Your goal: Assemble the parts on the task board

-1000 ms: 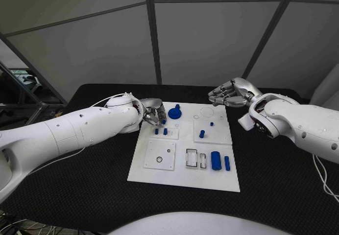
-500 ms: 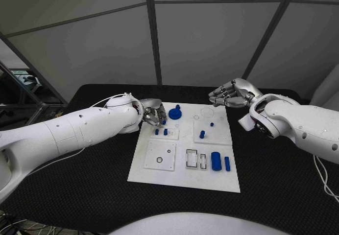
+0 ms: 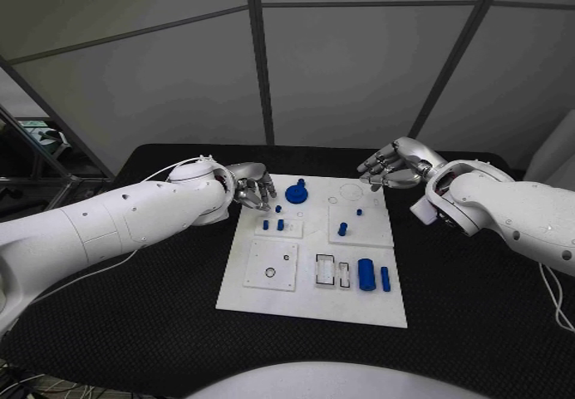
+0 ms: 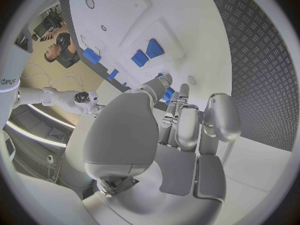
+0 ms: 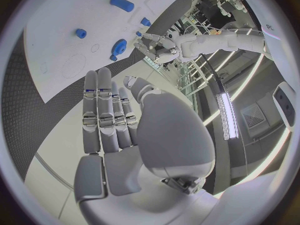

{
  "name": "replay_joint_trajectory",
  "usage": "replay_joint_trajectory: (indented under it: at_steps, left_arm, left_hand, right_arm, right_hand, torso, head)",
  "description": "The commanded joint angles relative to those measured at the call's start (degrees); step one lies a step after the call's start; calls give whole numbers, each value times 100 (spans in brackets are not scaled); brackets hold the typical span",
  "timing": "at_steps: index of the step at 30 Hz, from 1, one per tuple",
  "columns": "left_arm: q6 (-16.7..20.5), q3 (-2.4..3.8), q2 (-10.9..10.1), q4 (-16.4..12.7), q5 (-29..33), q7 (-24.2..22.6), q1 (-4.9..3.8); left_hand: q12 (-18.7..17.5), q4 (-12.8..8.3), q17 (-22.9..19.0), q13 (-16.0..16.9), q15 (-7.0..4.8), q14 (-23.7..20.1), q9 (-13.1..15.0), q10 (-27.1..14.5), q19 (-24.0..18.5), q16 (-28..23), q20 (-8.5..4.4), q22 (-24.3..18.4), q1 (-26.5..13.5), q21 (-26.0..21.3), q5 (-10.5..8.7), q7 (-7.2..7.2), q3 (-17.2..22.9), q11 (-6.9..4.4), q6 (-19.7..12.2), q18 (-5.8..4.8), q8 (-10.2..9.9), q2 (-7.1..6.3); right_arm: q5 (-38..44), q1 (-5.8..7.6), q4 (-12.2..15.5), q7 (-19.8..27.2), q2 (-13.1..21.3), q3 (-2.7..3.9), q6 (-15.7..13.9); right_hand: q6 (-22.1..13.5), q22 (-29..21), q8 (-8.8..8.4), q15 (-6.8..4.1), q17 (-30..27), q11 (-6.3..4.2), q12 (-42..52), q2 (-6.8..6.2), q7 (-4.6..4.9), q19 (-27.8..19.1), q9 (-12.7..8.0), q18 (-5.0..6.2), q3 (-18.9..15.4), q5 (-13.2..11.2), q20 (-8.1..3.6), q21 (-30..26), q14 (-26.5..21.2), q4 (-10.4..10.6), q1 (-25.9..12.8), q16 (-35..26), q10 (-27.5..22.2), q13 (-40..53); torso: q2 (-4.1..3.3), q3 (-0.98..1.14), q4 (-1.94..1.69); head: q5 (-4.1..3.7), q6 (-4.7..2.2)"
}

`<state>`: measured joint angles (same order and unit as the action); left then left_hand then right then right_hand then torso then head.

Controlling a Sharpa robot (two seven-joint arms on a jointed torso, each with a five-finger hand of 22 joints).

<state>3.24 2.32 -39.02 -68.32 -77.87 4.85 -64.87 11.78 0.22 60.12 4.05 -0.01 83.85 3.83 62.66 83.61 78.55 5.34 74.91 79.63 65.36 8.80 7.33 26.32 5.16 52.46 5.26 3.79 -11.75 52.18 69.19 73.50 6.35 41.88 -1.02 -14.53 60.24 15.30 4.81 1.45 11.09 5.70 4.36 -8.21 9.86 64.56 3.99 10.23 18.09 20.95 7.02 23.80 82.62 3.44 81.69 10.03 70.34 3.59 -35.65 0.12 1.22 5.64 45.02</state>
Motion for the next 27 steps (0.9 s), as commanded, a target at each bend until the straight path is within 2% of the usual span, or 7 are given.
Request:
replay_joint_trajectory:
  at_steps: [1, 5, 10, 16, 18, 24, 27]
  left_arm:
    - [386, 35, -60, -50, 170, -257, -9]
    - [606, 97, -180, -117, 552, -478, -9]
    - [1004, 132, -398, -254, 1571, -852, -8]
    - [1539, 142, -774, -573, 3820, -1524, -6]
    - [1571, 142, -860, -675, 4422, -1704, -2]
    - [1638, 139, -1097, -1121, 5686, -2209, 59]
    - [1666, 139, -1160, -1322, 6010, -2383, 87]
  left_hand:
    - [-33, 6, -34, 9, 39, -19, 18, -23, -26, 21, 51, 873, -21, -95, -23, 20, -19, -10, 113, -60, 53, 29]
    - [-17, 3, -69, 26, 25, -34, 42, 64, -54, 14, 49, 851, -17, -188, -21, 87, 40, -28, 347, -43, 140, 64]
    - [-16, -3, -856, 32, 46, -332, 70, 129, -309, -366, 62, 649, -25, -988, -21, 137, 189, 3, 676, 88, 261, 116]
    - [42, -4, -3053, 40, 64, -1257, 28, 158, -1143, -1656, 82, -18, -91, -3240, -31, 177, 320, 19, 763, 431, 234, 155]
    - [86, -5, -3347, 52, 59, -1392, 23, 185, -1301, -1873, 83, -170, -106, -3657, -33, 174, 315, 13, 781, 488, 230, 168]
    - [210, 52, -3498, 89, 61, -1454, 21, 254, -1429, -2065, 90, -396, -271, -4072, -48, 165, 160, -8, 838, 522, 240, 148]
    - [230, 68, -3518, 95, 59, -1453, 19, 258, -1429, -2087, 91, -430, -305, -4108, -49, 164, 112, -9, 837, 522, 236, 141]
  right_arm:
    - [926, 9, -3, -224, 11, 3, 149]
    - [1604, 4, 24, -341, 22, 3, 199]
    - [2471, -44, 127, -524, 48, 3, 151]
    - [3327, -119, 327, -836, 92, 3, 37]
    - [3478, -137, 363, -909, 93, 3, 27]
    - [3833, -185, 414, -1154, 69, 1, 134]
    - [3936, -222, 412, -1234, 43, 0, 163]
  right_hand:
    - [113, 259, 29, -100, 204, -51, 38, 23, -53, 187, 7, 12, -40, -44, -117, 387, 352, -113, 47, 276, 126, 12]
    - [260, 720, 22, -205, 696, -134, 25, 60, -119, 206, 0, 2, -45, -73, -245, 1011, 393, -271, 50, 1023, 265, 21]
    - [333, 1227, -39, -236, 1286, -167, -35, 87, -127, 85, -7, -1, 57, -86, -270, 1656, 385, -359, -21, 1990, 264, 24]
    - [287, 2117, -100, -216, 2308, -145, -44, 8, -117, 153, -11, -59, 223, -125, -223, 2580, 357, -389, -162, 3297, 103, 27]
    - [266, 2485, -105, -206, 2711, -124, -64, -14, -108, 275, -13, -112, 247, -138, -210, 2891, 380, -376, -206, 3705, 25, 17]
    - [152, 3044, -116, -164, 3422, -65, -77, -101, -72, 450, -19, -190, 284, -251, -156, 3377, 395, -342, -305, 4450, -250, 5]
    - [94, 3235, -115, -140, 3683, -35, -70, -133, -50, 496, -19, -213, 297, -291, -128, 3546, 381, -330, -331, 4732, -366, 6]
  torso:
    - [1, 1, -4]
    - [-1, 3, 2]
    - [5, 7, 2]
    - [6, 5, 3]
    - [0, -2, 5]
    - [4, -10, -14]
    - [-3, -16, -3]
  head:
    - [2, -12]
    - [-2, -14]
    - [-34, -23]
    - [-293, -53]
    - [-340, -65]
    - [-480, -70]
    - [-476, -75]
